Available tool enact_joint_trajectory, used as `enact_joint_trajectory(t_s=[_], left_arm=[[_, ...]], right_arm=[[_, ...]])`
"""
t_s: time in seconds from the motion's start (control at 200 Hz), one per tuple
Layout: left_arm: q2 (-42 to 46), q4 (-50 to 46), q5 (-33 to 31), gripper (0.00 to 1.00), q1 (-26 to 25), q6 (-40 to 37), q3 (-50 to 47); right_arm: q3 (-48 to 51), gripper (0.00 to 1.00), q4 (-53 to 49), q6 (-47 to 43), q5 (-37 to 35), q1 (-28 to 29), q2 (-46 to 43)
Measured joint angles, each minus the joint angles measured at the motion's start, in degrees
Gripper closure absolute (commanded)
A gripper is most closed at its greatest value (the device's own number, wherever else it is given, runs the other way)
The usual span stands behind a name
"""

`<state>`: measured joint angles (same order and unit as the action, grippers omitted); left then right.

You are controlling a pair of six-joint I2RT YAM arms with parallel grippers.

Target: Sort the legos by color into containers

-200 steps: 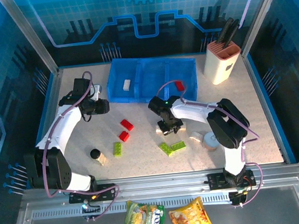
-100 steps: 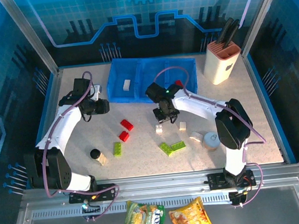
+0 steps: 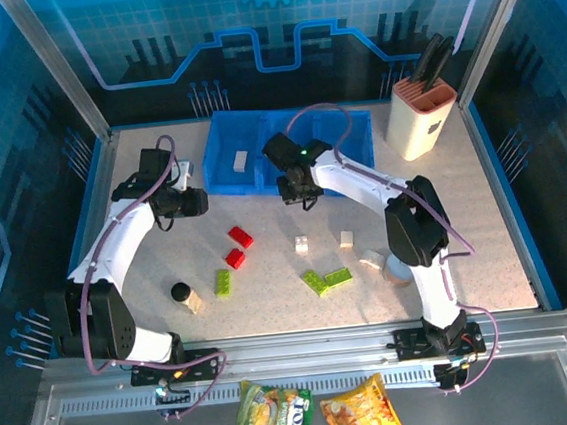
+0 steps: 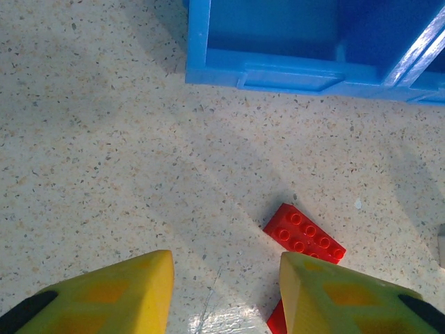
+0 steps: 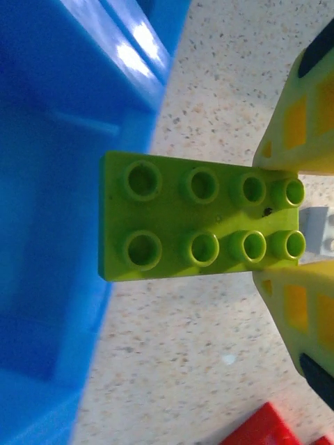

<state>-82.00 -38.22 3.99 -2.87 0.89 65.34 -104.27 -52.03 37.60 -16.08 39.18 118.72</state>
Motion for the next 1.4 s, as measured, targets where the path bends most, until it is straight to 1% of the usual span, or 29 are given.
enact_joint_trajectory(t_s=[0.295, 0.765, 0.86, 0.955, 1.256, 1.401], left_arm=[[0.0, 0.0, 0.4, 0.55, 0.0, 0.0, 0.0], [0.0, 0.0, 0.4, 0.55, 0.0, 0.0, 0.0], [0.0, 0.0, 0.4, 0.55, 0.0, 0.0, 0.0], [0.0, 0.0, 0.4, 0.55, 0.0, 0.0, 0.0], [0.0, 0.0, 0.4, 0.55, 0.0, 0.0, 0.0], [0.0, 0.0, 0.5, 0.55, 0.0, 0.0, 0.0]], right_arm=[[-11.1, 0.72, 0.2, 4.7, -4.2, -1.7, 7.8], [-28.7, 0.72, 0.6, 4.5, -6.3, -4.3, 25.2], [-29.8, 0.72, 0.7, 4.4, -6.5, -4.7, 27.1], [-30.3, 0.69, 1.0, 4.4, -6.4, -5.1, 28.4], [-31.2, 0.57, 2.0, 3.5, -6.4, -5.7, 29.4], [-31.5, 0.55, 2.1, 2.6, -6.5, -5.7, 29.4]])
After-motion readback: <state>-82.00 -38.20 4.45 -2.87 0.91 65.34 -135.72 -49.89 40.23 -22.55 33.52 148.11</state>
